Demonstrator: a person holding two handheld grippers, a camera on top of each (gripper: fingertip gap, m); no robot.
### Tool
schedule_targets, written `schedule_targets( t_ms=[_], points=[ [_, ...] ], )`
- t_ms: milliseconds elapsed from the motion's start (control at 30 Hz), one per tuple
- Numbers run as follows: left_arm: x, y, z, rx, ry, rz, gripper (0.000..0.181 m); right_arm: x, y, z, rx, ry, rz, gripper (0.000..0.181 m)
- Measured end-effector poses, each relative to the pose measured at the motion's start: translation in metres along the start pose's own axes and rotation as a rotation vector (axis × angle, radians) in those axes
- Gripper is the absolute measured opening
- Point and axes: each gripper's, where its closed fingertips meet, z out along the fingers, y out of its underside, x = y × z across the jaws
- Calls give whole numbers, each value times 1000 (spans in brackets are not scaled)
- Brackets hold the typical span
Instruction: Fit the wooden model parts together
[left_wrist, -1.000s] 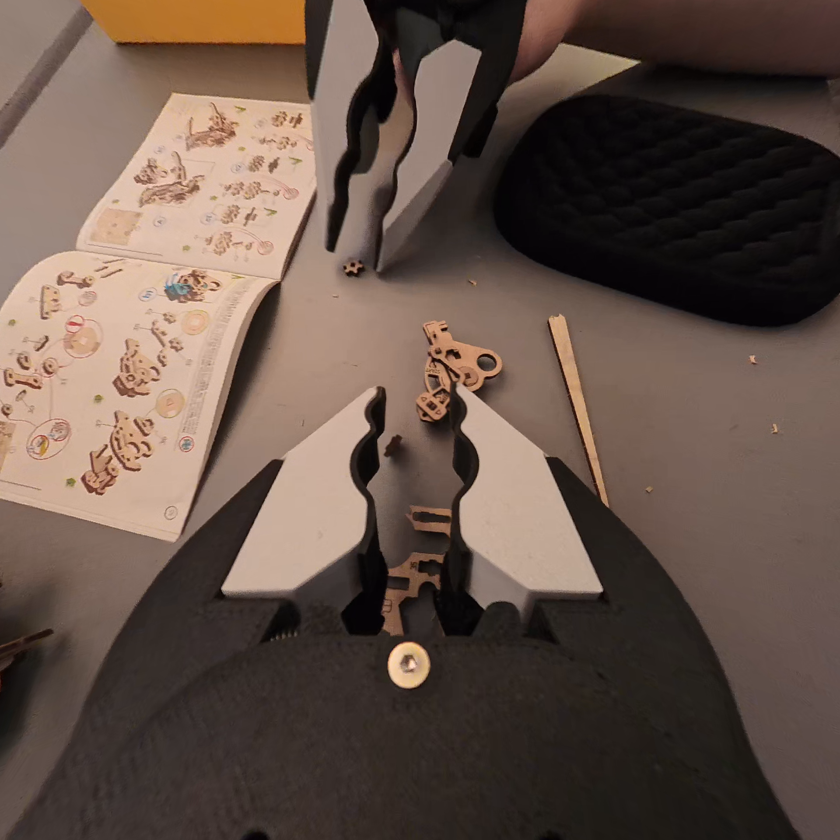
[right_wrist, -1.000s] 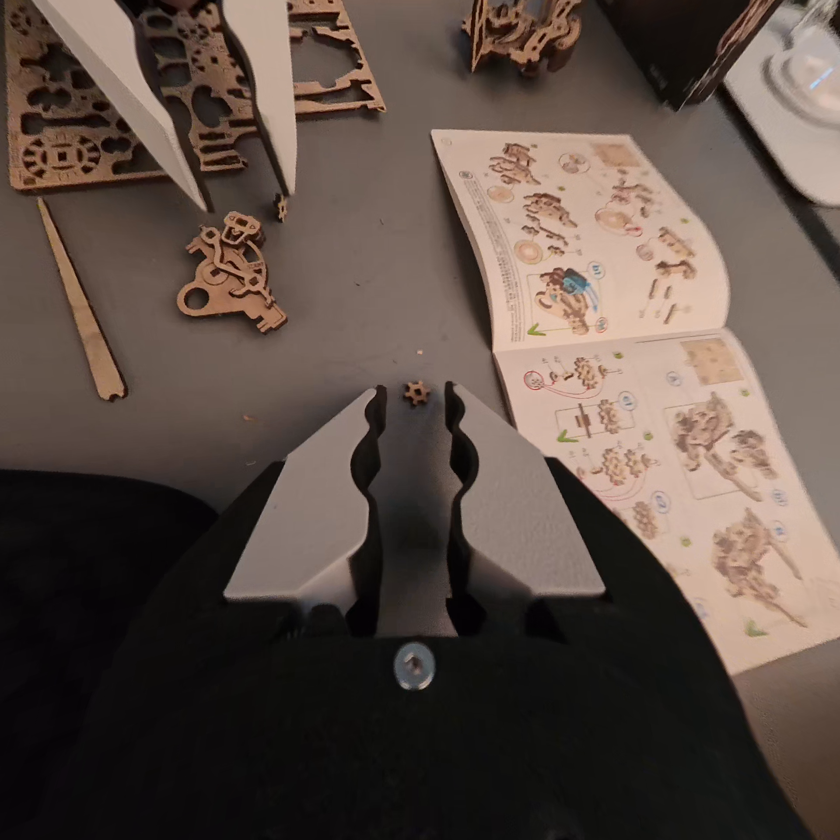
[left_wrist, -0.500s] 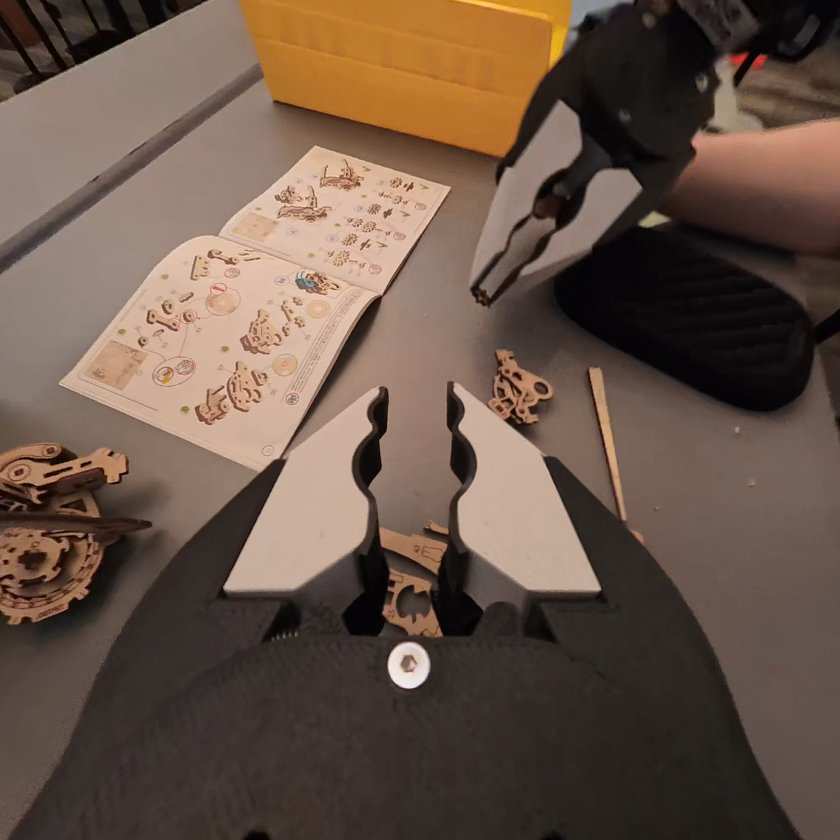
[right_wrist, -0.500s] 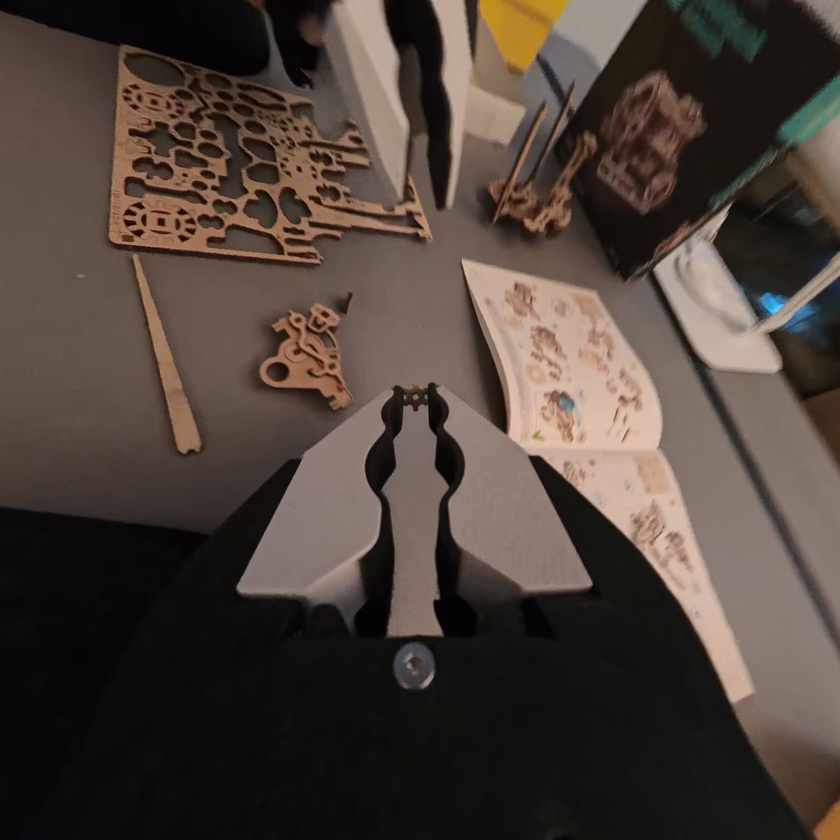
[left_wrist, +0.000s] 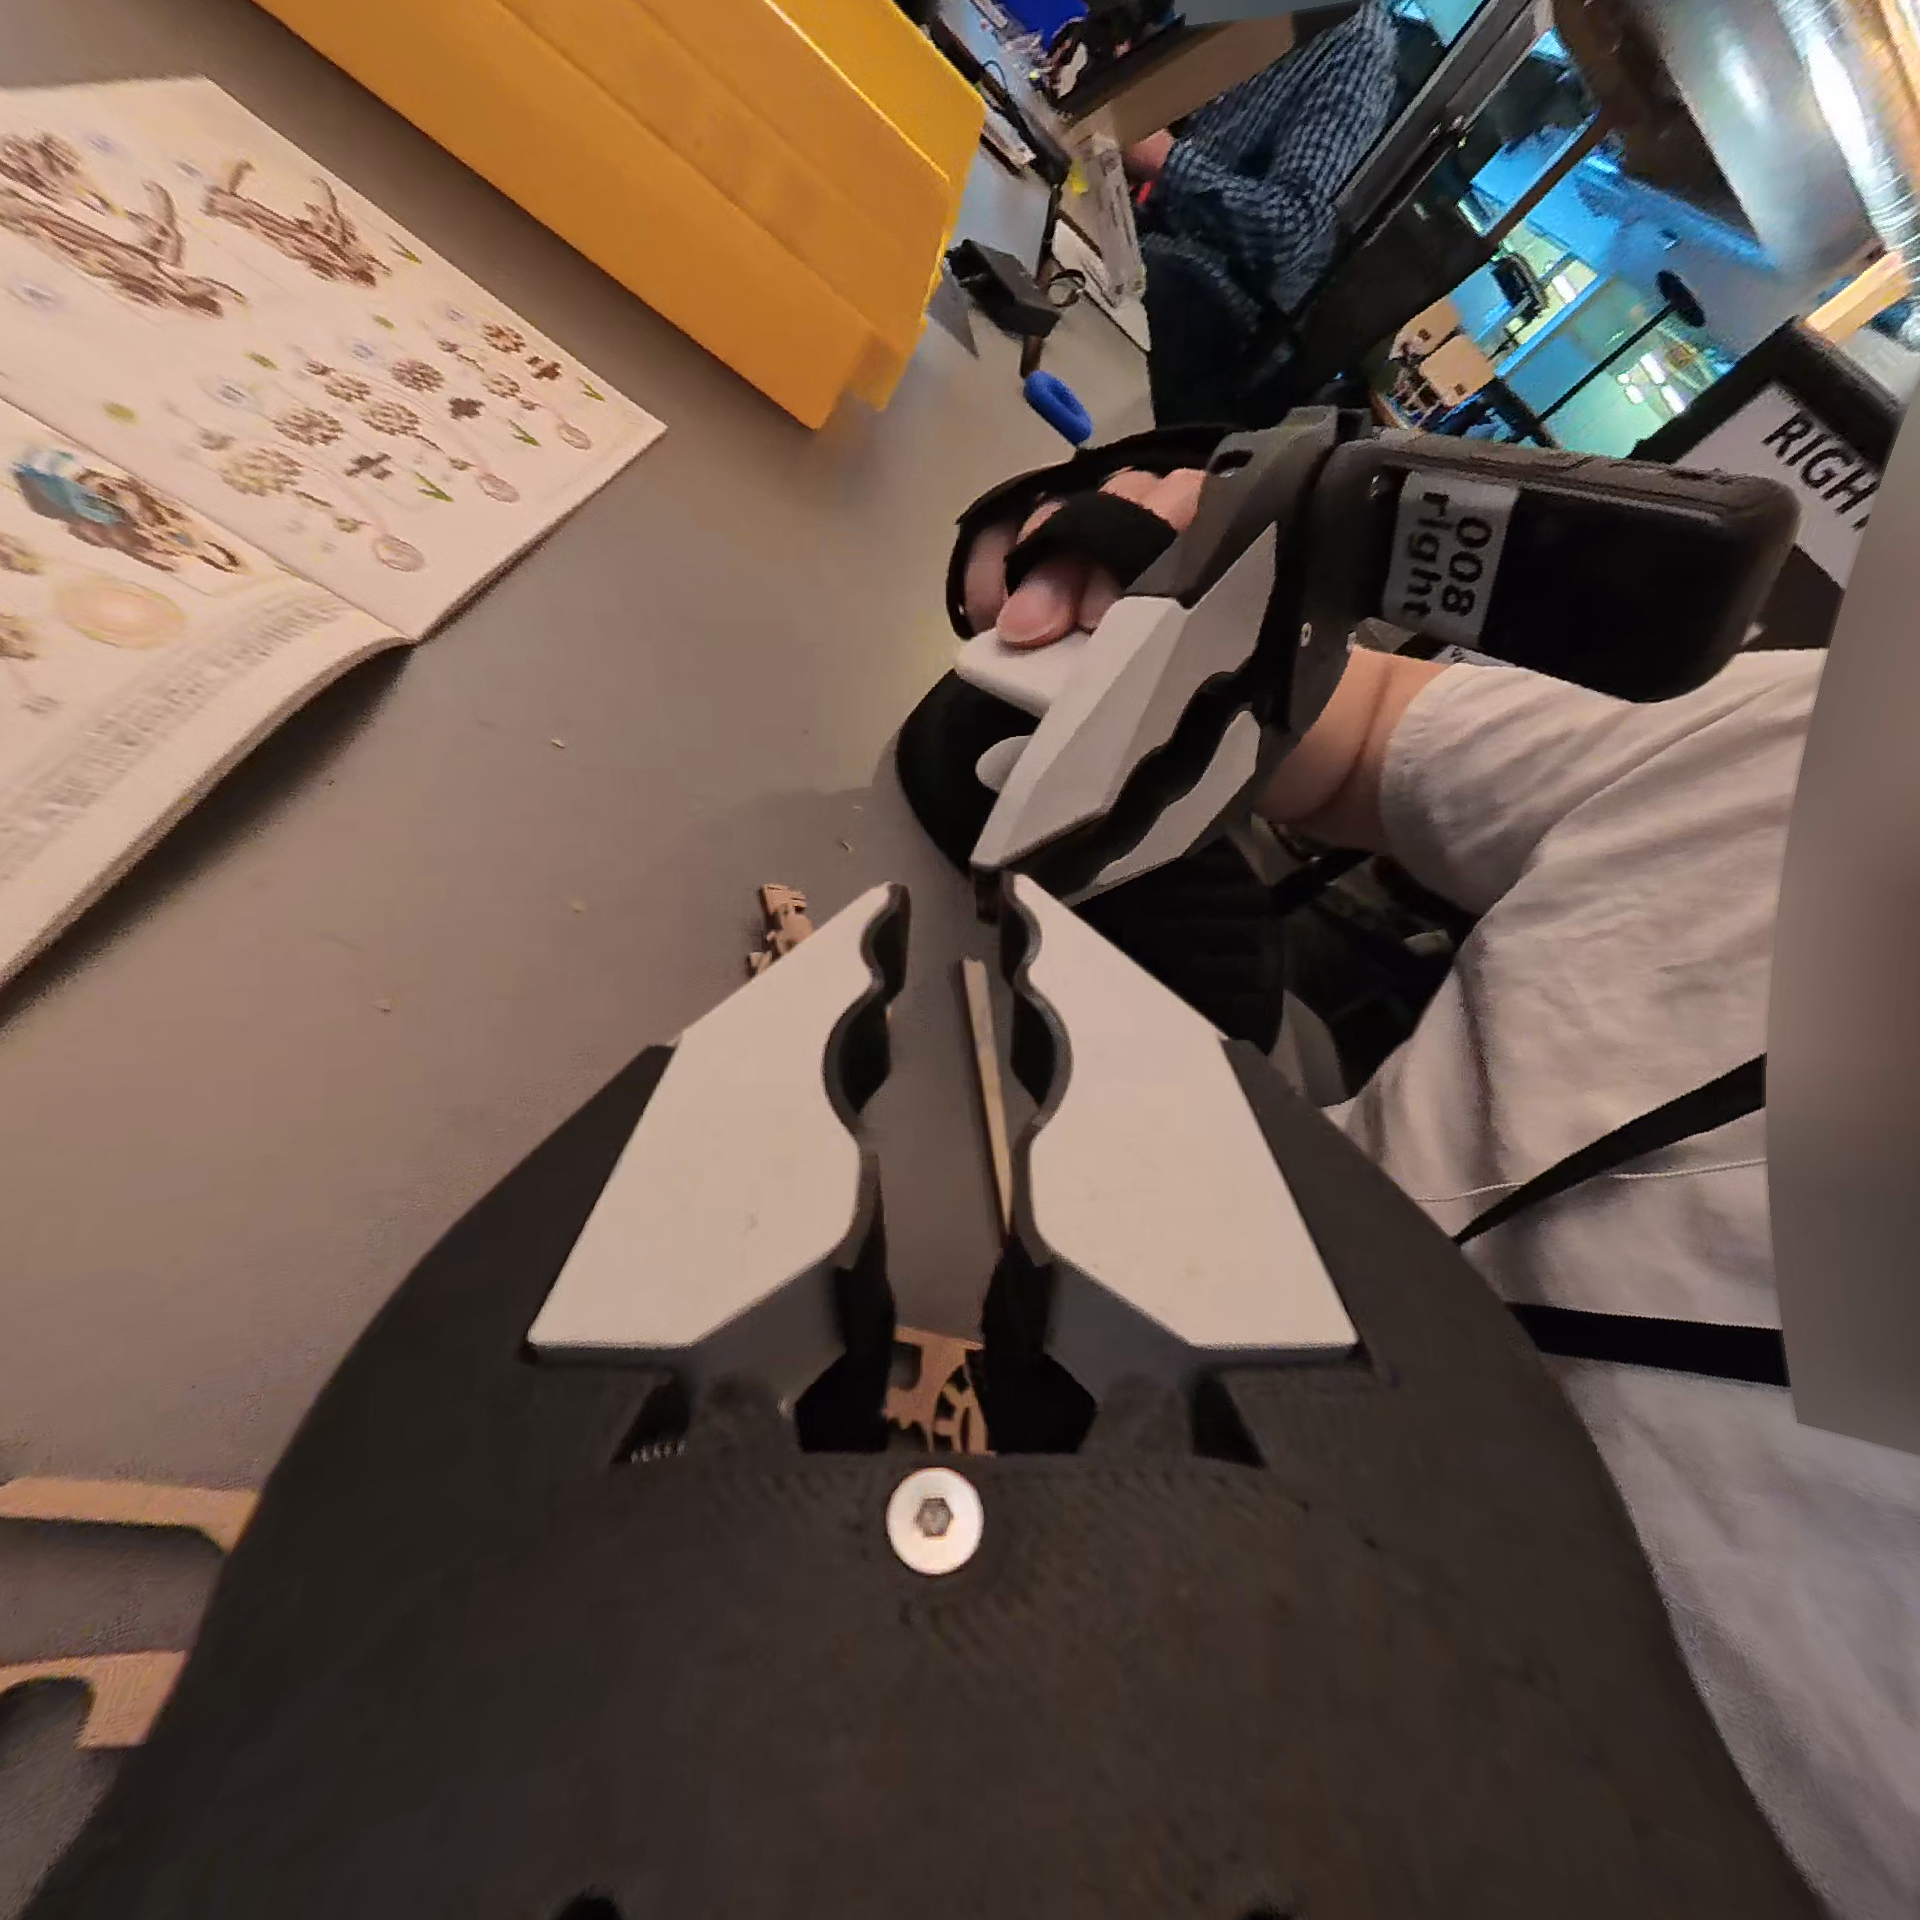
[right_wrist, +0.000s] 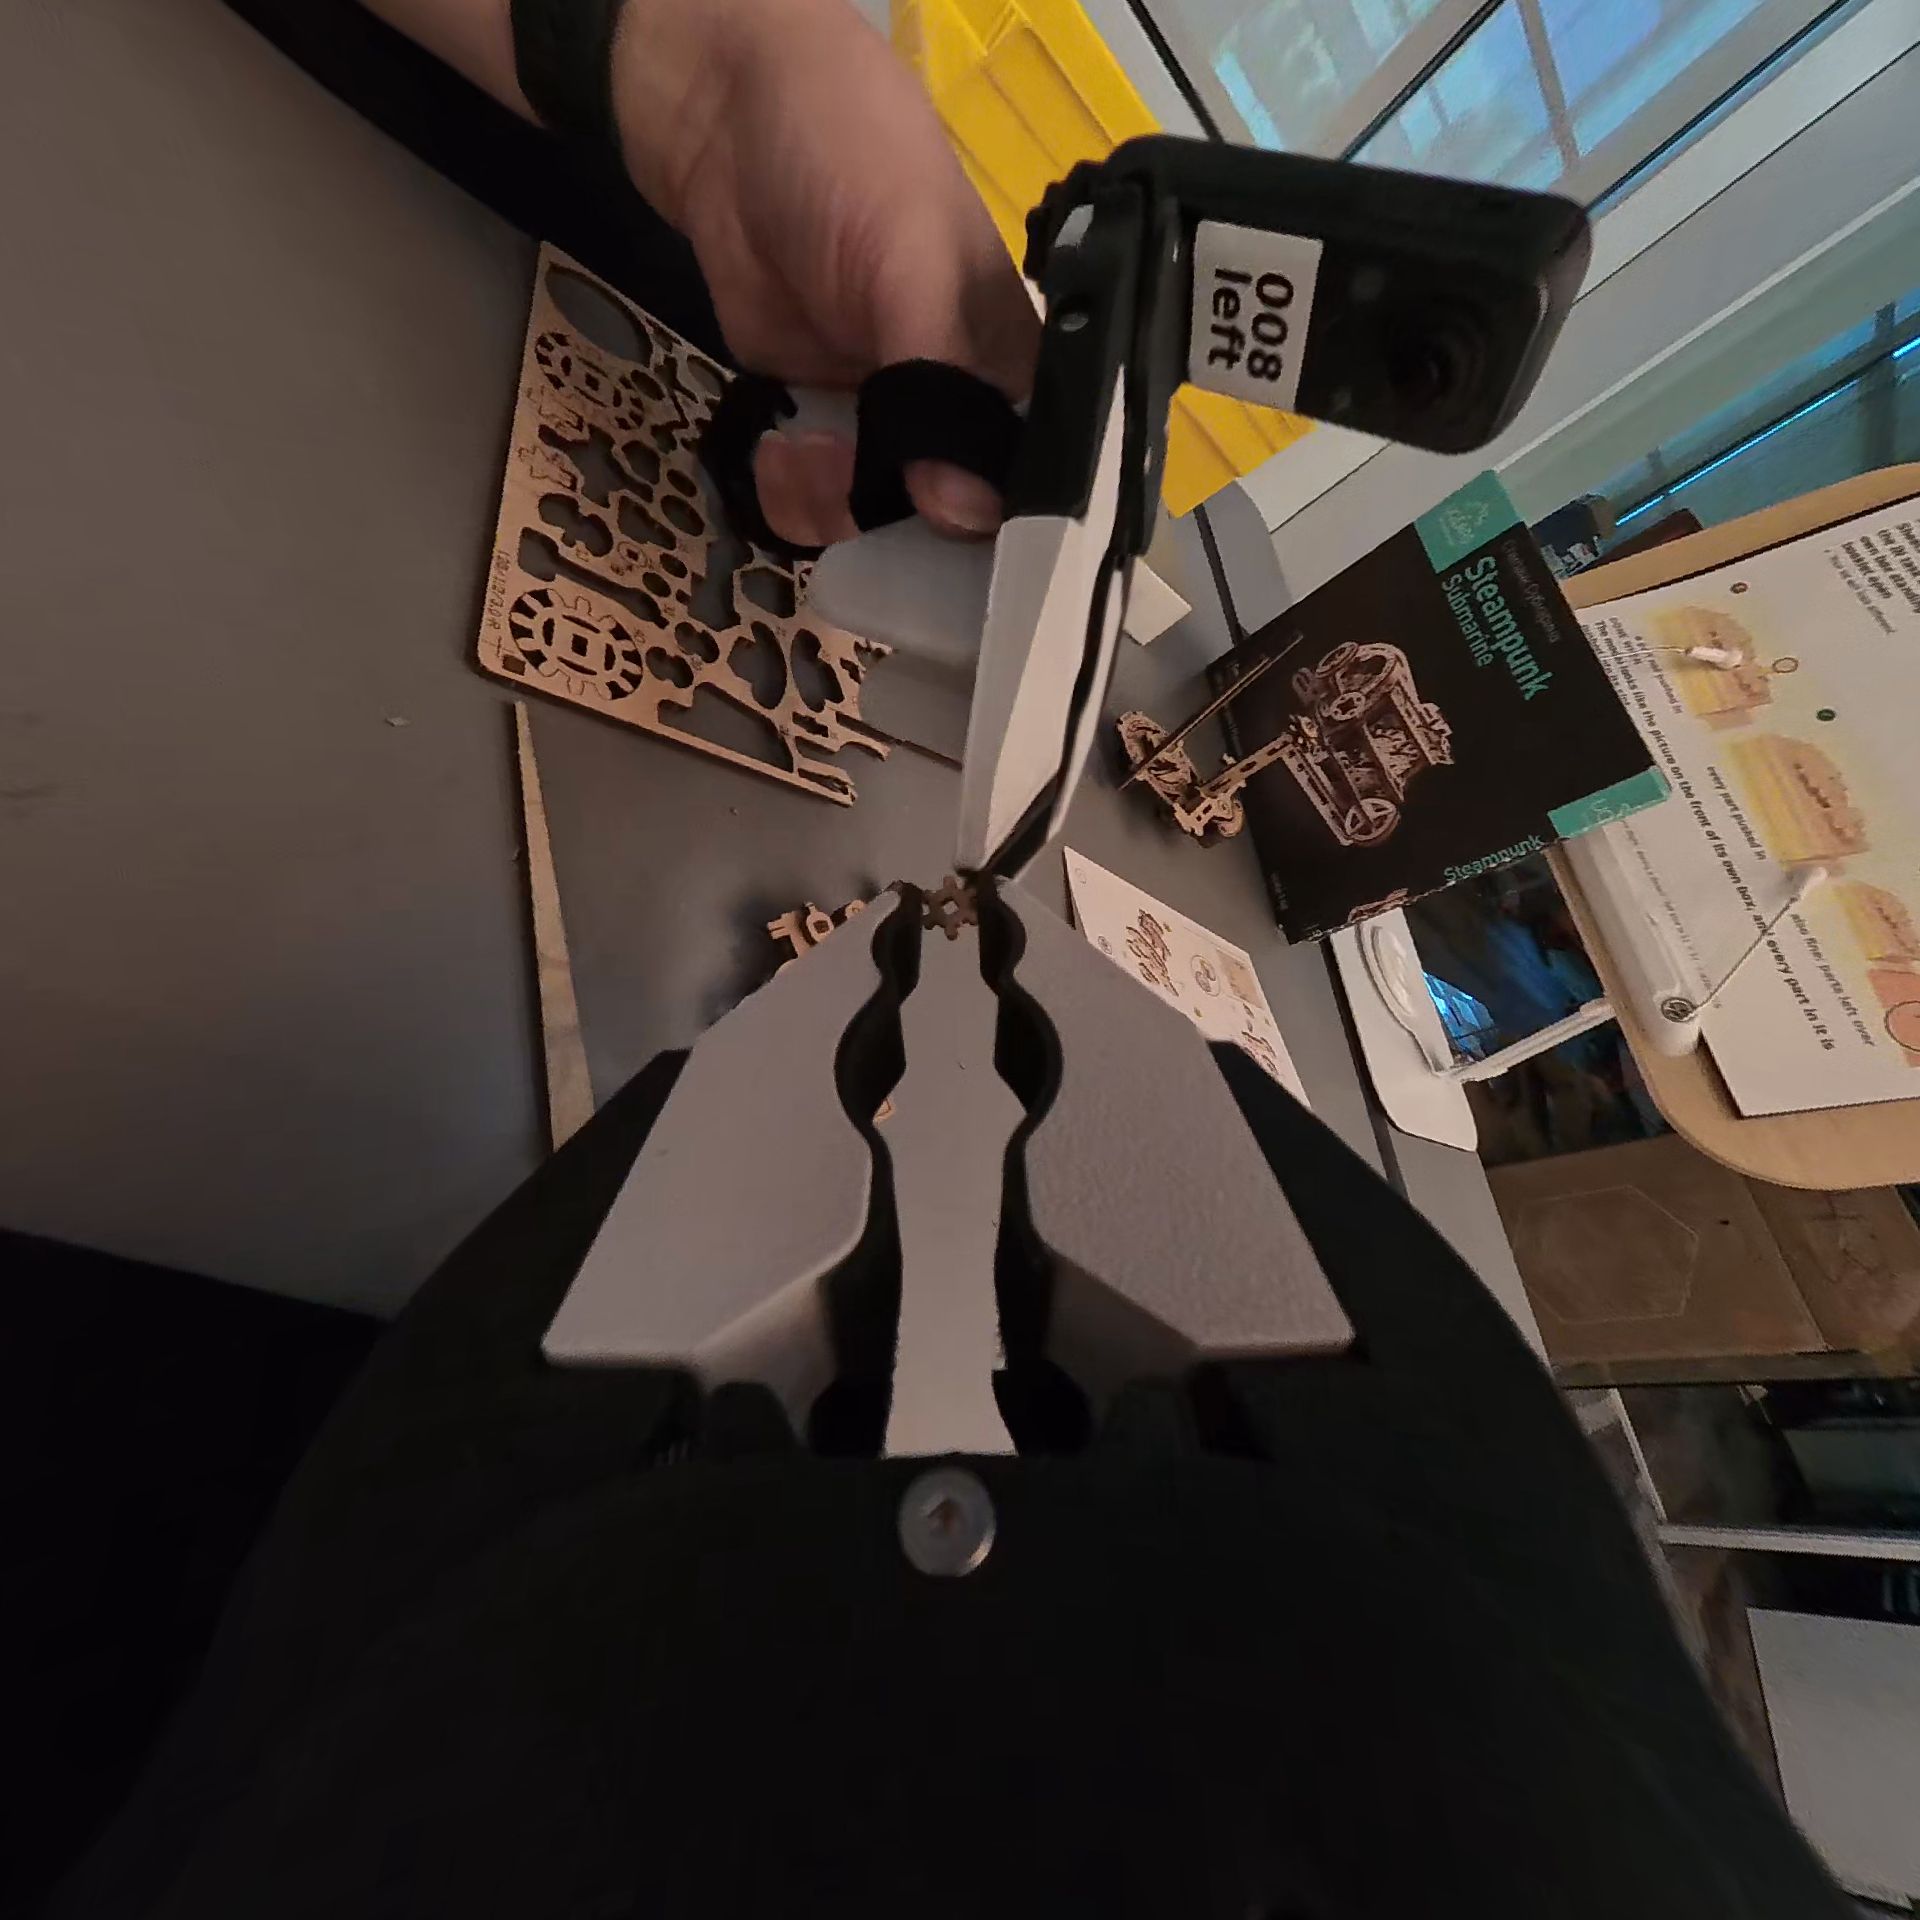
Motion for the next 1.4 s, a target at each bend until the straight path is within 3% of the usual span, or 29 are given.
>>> schedule_targets(
  t_ms=[67, 433, 600, 767, 1000, 1067, 1400],
  points=[
    [4, 2, 0, -9, 41, -22, 0, 0, 2, 1, -9, 0, -4, 9],
    [13, 0, 2, 2, 120, -51, 0, 2, 1, 2, 4, -2, 71, 9],
    [15, 1, 1, -34, 76, 27, 0, 2, 4, 5, -12, -12, 133, 9],
    [-9, -8, -14, 31, -15, -20, 0, 0, 18, 7, -57, -50, 200, 9],
    [-28, 13, -3, -87, -132, 18, 10, -18, 51, 7, -206, -194, 346, 9],
    [-31, 20, 2, -139, -169, 66, 16, -21, 53, 8, -220, -218, 378, 9],
    [-39, 26, 11, -205, -288, 233, 17, -18, 44, 13, -220, -183, 335, 9]
  ],
)
